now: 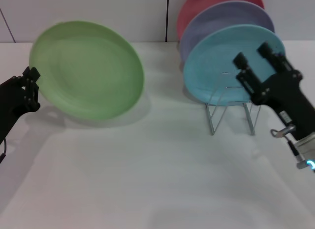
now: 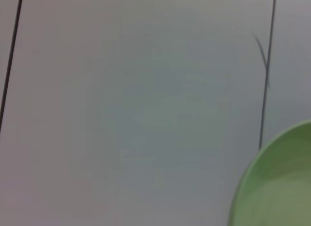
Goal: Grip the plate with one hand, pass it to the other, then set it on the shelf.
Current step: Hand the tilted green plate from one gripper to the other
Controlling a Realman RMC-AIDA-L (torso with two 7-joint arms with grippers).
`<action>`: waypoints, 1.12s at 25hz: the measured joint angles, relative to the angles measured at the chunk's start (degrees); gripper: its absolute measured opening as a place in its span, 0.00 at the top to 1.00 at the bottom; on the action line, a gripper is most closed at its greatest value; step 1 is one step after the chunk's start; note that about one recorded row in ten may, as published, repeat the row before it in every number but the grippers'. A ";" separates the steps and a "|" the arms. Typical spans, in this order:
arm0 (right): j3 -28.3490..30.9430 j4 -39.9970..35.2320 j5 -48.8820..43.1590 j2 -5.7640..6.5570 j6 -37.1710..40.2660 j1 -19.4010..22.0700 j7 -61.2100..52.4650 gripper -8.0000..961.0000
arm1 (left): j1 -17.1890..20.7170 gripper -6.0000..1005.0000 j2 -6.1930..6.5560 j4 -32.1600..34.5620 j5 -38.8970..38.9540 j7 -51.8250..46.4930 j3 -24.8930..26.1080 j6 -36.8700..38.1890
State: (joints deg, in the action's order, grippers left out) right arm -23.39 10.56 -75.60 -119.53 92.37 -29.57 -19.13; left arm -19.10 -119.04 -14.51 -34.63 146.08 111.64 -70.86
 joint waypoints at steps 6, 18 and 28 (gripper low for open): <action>-0.15 2.49 -4.72 0.00 -2.27 -1.76 0.03 0.32 | -0.32 0.94 -0.06 1.63 0.45 0.80 0.25 -1.20; 1.86 9.71 -6.46 -0.29 -9.88 -6.50 3.11 0.32 | -2.92 0.94 -0.14 7.53 8.88 2.00 -0.20 -2.38; 6.00 13.95 -6.49 -0.28 -18.68 -11.94 4.33 0.32 | -5.43 0.94 -0.13 12.28 10.92 5.77 0.19 -3.81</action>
State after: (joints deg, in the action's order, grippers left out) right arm -17.39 24.51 -82.09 -119.81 73.68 -41.51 -14.79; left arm -24.53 -119.18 -2.23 -23.71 151.85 111.83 -74.67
